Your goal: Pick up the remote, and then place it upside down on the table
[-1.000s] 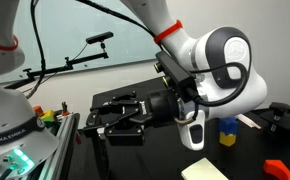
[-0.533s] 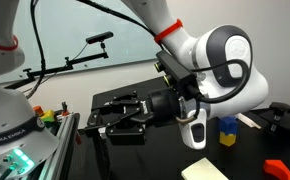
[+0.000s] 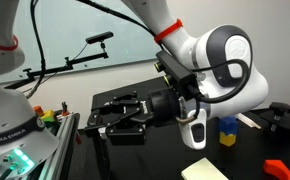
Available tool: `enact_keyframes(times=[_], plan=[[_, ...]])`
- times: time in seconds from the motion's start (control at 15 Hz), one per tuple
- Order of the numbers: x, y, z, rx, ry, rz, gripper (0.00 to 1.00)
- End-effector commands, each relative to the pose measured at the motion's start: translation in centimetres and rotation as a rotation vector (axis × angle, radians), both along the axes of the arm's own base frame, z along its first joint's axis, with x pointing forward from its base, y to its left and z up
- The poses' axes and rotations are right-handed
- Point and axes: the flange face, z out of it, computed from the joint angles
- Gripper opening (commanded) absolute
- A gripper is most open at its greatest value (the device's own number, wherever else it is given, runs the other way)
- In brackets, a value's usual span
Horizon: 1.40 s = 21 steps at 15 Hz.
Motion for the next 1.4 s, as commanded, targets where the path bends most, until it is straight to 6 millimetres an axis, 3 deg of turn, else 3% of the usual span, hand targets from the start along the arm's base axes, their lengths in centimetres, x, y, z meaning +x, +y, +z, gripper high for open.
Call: enact_keyframes(times=[0.0, 0.07, 0.4, 0.8, 1.33], plan=[[0.1, 0.0, 0.0, 0.0, 0.001, -0.001, 0.57], [0.1, 0.0, 0.0, 0.0, 0.001, -0.001, 0.32], [0.2, -0.3, -1.1, -0.013, -0.001, -0.008, 0.32], [0.2, -1.2, -4.0, -0.039, -0.033, -0.011, 0.32], [1.8, -2.2, -4.5, -0.068, -0.095, -0.077, 0.32]])
